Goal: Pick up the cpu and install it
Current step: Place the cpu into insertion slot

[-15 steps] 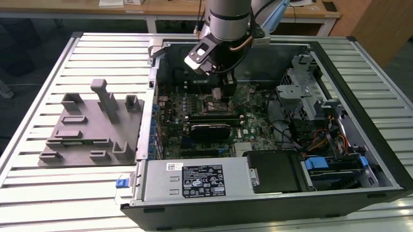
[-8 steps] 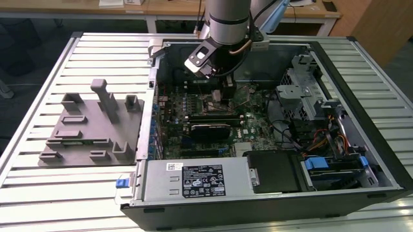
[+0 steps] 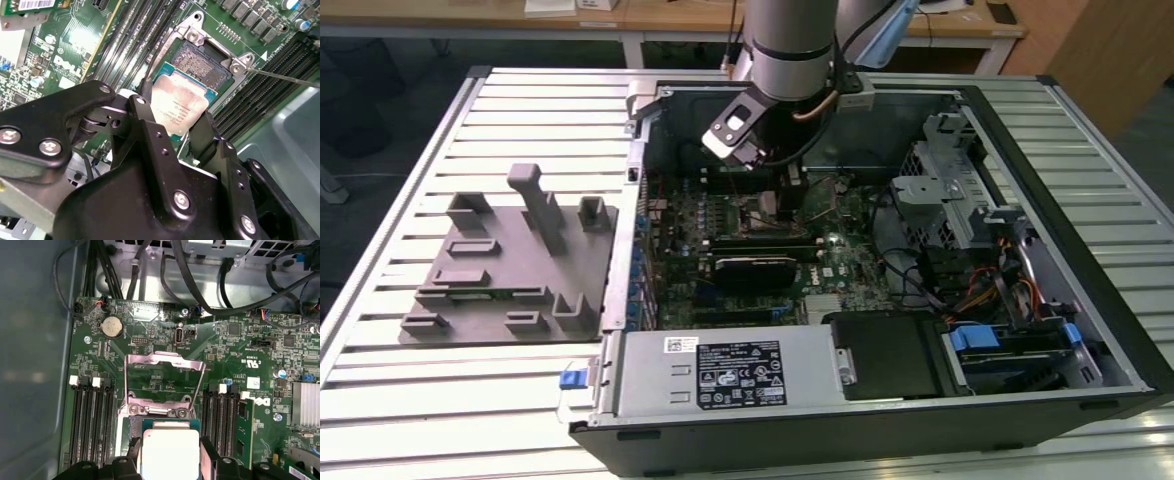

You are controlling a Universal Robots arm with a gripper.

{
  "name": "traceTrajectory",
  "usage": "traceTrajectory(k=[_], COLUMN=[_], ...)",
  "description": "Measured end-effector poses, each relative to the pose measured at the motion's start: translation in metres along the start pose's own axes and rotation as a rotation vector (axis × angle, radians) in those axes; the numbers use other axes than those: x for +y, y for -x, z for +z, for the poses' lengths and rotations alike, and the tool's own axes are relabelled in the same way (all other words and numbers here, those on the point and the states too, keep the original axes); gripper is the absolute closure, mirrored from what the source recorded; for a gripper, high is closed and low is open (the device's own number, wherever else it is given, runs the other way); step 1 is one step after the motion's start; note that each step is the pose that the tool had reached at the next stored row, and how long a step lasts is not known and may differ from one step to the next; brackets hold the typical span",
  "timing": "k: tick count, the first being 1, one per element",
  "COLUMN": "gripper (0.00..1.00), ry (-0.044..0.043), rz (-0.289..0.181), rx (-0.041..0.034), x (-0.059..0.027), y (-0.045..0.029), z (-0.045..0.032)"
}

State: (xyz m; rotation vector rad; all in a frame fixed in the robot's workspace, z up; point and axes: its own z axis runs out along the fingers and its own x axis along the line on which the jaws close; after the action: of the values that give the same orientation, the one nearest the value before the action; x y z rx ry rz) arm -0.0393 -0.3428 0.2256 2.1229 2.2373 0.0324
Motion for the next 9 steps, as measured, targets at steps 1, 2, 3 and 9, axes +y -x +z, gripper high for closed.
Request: traceTrajectory(k=[1, 2, 3, 9], gripper=[0.46, 0.46, 0.46, 0.46], ry=[0.0003, 0.0004, 0.0004, 0.0004], rz=[0.000, 0.000, 0.000, 0.000], rx=[0.0000, -0.0001, -0.0001, -0.0002], x=[-0.0003, -0.0006, -0.0010, -0.0039], y=[0.0000, -0.0001, -0.0001, -0.0009], z=[0.0012, 0.0021, 0.0030, 0.0062])
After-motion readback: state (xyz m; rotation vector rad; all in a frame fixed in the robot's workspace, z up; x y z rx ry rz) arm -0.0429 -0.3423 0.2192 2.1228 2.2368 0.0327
